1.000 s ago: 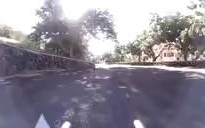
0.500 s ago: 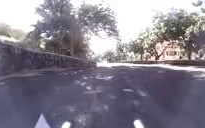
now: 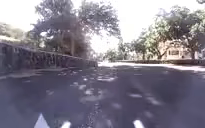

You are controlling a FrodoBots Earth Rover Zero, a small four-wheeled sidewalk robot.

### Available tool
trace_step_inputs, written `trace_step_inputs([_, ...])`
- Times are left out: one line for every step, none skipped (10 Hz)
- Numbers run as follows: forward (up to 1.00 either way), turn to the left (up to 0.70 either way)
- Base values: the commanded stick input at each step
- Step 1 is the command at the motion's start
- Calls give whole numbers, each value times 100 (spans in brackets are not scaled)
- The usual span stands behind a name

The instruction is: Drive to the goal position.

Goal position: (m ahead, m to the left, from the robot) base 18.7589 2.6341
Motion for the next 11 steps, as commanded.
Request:
trace_step_inputs([70,-16])
trace_step_inputs([70,-19])
trace_step_inputs([70,-23])
trace_step_inputs([70,-24])
trace_step_inputs([70,-25])
trace_step_inputs([70,-27])
trace_step_inputs([70,-27])
trace_step_inputs([70,-27])
trace_step_inputs([70,-26])
trace_step_inputs([70,-26])
trace_step_inputs([70,-24])
